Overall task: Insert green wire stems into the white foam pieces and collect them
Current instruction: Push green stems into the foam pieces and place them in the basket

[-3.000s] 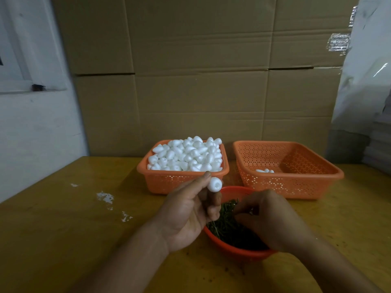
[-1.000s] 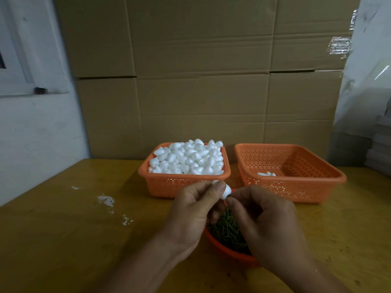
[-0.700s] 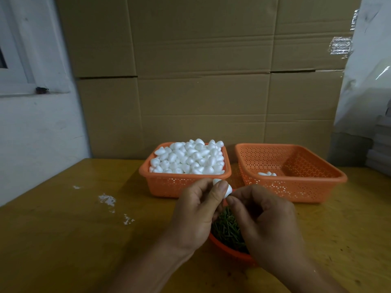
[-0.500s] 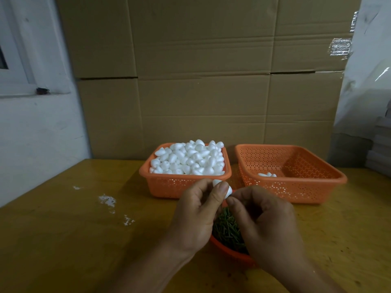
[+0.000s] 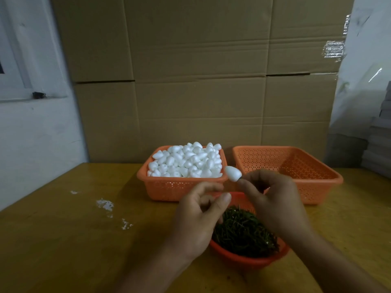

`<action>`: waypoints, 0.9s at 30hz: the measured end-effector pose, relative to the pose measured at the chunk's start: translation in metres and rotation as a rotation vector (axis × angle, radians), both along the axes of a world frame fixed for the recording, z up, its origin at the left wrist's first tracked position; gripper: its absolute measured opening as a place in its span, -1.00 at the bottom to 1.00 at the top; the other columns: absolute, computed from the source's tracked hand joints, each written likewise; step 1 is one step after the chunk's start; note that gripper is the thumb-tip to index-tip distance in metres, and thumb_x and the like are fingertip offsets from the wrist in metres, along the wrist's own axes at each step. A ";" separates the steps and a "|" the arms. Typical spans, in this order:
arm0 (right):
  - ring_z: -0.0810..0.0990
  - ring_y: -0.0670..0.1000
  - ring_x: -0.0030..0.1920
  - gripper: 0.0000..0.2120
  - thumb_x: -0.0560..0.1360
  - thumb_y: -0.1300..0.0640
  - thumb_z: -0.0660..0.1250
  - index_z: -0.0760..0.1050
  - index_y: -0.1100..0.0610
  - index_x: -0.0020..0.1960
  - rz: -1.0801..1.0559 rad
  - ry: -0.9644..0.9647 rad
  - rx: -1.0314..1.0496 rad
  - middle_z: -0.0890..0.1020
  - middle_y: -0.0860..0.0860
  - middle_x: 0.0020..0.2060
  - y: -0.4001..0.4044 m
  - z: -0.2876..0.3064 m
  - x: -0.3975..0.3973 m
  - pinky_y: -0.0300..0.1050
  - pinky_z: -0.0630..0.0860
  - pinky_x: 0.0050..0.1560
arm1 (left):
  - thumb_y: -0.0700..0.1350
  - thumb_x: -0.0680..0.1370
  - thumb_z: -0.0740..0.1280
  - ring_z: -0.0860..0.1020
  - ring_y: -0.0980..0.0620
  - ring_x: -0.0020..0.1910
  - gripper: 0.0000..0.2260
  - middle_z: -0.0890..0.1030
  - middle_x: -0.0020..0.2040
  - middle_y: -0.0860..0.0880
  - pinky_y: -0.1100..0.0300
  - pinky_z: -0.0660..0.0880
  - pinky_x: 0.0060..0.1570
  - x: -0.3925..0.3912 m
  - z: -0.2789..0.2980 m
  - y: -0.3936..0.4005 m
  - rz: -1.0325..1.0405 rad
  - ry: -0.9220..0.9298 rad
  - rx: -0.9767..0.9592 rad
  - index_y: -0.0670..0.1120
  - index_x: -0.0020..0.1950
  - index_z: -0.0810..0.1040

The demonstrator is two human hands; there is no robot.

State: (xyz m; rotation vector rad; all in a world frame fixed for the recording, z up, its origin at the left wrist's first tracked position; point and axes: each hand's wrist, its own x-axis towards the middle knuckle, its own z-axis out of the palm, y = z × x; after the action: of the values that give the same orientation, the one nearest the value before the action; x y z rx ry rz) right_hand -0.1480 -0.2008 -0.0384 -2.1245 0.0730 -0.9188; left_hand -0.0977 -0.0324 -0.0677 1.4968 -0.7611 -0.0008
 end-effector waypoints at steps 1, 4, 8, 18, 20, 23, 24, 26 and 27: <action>0.58 -0.18 -0.36 -0.94 0.51 0.05 0.45 0.65 -0.04 -0.15 -0.049 0.024 -0.002 0.63 -0.10 -0.38 -0.010 0.004 0.006 -0.26 0.44 -0.47 | 0.06 0.56 0.43 0.54 0.18 -0.34 -0.92 0.58 -0.35 0.05 0.30 0.45 -0.29 0.000 -0.002 0.000 0.015 -0.025 0.029 0.14 0.04 0.62; 0.53 -0.17 -0.51 -0.95 0.52 0.09 0.46 0.68 0.04 -0.10 -0.180 0.113 -0.007 0.63 -0.11 -0.37 -0.040 0.015 0.029 -0.32 0.35 -0.54 | 0.05 0.53 0.41 0.51 0.18 -0.38 -0.96 0.58 -0.36 0.07 0.23 0.45 -0.31 -0.003 -0.005 -0.002 0.037 -0.092 0.086 0.12 -0.09 0.60; 0.60 0.08 -0.40 -0.80 0.54 -0.03 0.44 0.69 0.10 -0.11 -0.355 0.334 -0.136 0.66 0.02 -0.37 -0.079 0.025 0.060 -0.11 0.44 -0.37 | 0.21 0.46 0.36 0.42 0.22 -0.40 -0.79 0.49 -0.41 0.13 0.25 0.38 -0.32 -0.004 -0.006 -0.003 0.047 -0.140 0.115 0.09 -0.21 0.52; 0.66 0.07 -0.25 -0.66 0.45 -0.10 0.51 0.56 0.19 -0.14 -0.412 0.735 -0.263 0.66 0.09 -0.25 -0.109 0.029 0.093 0.05 0.67 -0.08 | 0.17 0.54 0.31 0.35 0.10 -0.44 -0.57 0.37 -0.46 -0.13 0.15 0.35 -0.38 -0.005 -0.005 -0.002 0.025 -0.180 0.078 -0.11 -0.35 0.35; 0.66 0.08 -0.22 -0.67 0.46 -0.10 0.49 0.54 0.17 -0.11 -0.417 0.769 -0.278 0.66 0.09 -0.23 -0.108 0.029 0.093 0.08 0.67 -0.04 | 0.18 0.55 0.30 0.35 0.09 -0.45 -0.53 0.38 -0.46 -0.15 0.13 0.36 -0.37 -0.006 -0.004 -0.002 0.024 -0.190 0.084 -0.14 -0.37 0.35; 0.65 0.10 -0.19 -0.67 0.46 -0.10 0.47 0.53 0.16 -0.10 -0.424 0.799 -0.285 0.65 0.10 -0.21 -0.104 0.032 0.091 0.13 0.65 0.03 | 0.20 0.55 0.30 0.36 0.11 -0.45 -0.52 0.38 -0.48 -0.05 0.16 0.36 -0.38 -0.007 -0.003 -0.001 0.027 -0.179 0.102 -0.11 -0.39 0.36; 0.64 0.11 -0.19 -0.71 0.47 -0.07 0.46 0.53 0.16 -0.11 -0.435 0.783 -0.300 0.64 0.10 -0.22 -0.101 0.033 0.089 0.13 0.64 0.05 | 0.20 0.54 0.31 0.36 0.12 -0.45 -0.54 0.38 -0.48 0.00 0.17 0.36 -0.38 -0.007 -0.003 -0.001 0.028 -0.174 0.106 -0.09 -0.39 0.36; 0.62 0.09 -0.24 -0.84 0.50 0.08 0.38 0.53 0.15 -0.19 -0.483 0.703 -0.328 0.62 0.07 -0.29 -0.096 0.034 0.085 0.11 0.60 0.07 | 0.20 0.54 0.31 0.36 0.15 -0.44 -0.60 0.38 -0.48 0.07 0.20 0.36 -0.37 -0.007 -0.003 0.000 0.031 -0.169 0.107 -0.02 -0.37 0.38; 0.59 0.08 -0.29 -0.83 0.50 0.14 0.33 0.53 0.16 -0.25 -0.509 0.652 -0.335 0.60 0.05 -0.36 -0.093 0.034 0.082 0.09 0.57 0.06 | 0.18 0.54 0.32 0.37 0.16 -0.44 -0.63 0.39 -0.47 0.09 0.22 0.36 -0.36 -0.007 -0.002 0.000 0.033 -0.170 0.103 0.00 -0.35 0.39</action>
State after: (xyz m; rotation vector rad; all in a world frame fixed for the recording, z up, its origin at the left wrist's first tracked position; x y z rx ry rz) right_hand -0.0659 -0.2940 -0.0046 -2.7078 0.8742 -0.4833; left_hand -0.1046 -0.0323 -0.0702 1.6221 -0.8836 0.1143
